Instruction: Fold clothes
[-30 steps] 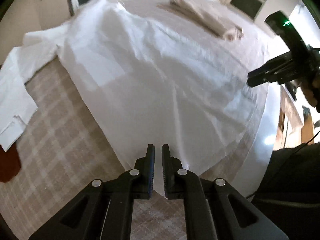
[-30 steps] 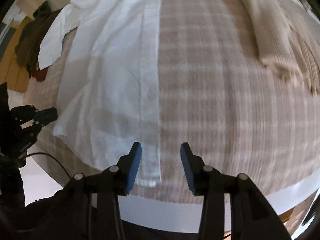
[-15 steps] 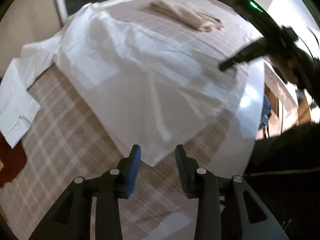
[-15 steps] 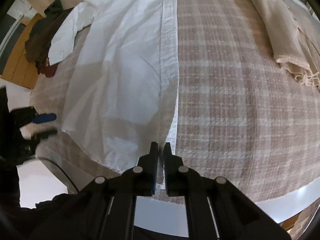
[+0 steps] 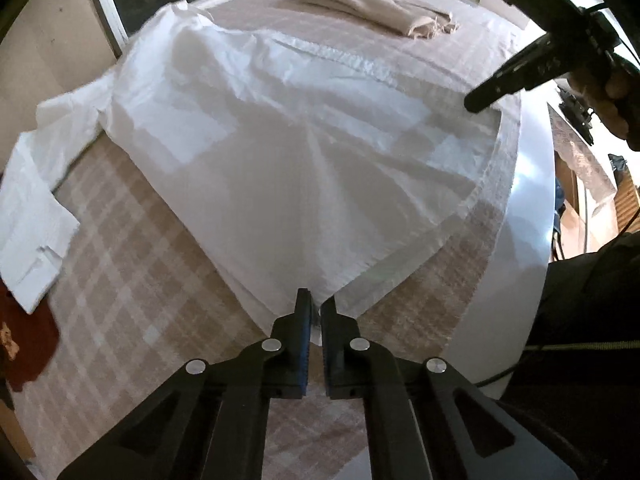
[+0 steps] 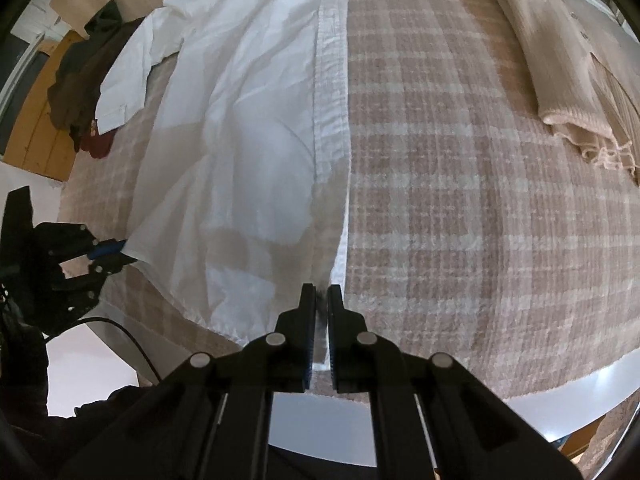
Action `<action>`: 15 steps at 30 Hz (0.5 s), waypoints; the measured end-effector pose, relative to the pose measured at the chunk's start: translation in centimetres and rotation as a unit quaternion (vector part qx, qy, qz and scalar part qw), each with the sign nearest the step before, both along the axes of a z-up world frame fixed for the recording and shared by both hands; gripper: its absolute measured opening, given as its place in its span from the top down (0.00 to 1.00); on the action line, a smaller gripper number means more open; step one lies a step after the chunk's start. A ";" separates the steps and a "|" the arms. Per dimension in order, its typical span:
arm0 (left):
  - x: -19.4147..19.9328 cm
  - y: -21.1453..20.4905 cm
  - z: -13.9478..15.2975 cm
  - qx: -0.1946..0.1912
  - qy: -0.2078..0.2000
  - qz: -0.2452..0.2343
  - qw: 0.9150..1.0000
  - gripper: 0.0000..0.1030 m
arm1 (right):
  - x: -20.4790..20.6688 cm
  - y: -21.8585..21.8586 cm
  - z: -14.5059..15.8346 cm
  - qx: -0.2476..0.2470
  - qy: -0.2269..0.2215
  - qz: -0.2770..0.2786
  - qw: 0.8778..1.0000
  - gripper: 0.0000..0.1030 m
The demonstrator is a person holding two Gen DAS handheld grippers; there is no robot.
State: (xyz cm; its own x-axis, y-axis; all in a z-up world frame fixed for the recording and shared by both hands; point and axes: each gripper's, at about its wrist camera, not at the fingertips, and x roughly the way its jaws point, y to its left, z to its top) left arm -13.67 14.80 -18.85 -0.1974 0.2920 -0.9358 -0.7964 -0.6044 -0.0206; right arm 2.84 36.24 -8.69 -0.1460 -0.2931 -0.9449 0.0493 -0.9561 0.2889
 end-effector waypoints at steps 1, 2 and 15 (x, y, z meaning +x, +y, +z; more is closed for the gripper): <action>-0.1 0.0 0.2 0.000 0.001 -0.001 1.000 0.97 | 0.1 0.1 0.0 0.000 -0.001 -0.001 1.000 0.94; -0.1 0.0 0.4 -0.001 0.002 -0.003 1.000 0.97 | 0.2 0.1 0.1 -0.002 -0.001 -0.003 1.000 0.94; 0.7 -1.0 0.5 -0.015 0.014 -0.013 1.000 0.98 | 2.9 1.2 1.4 -0.047 -0.017 -0.011 0.999 0.97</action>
State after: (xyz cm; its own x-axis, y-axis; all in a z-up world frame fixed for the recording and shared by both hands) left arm -12.95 13.76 -18.37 -0.2171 0.2694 -0.9382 -0.8115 -0.5841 0.0200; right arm 5.75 37.45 -7.33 -0.1219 -0.3778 -0.9178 0.0166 -0.9254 0.3787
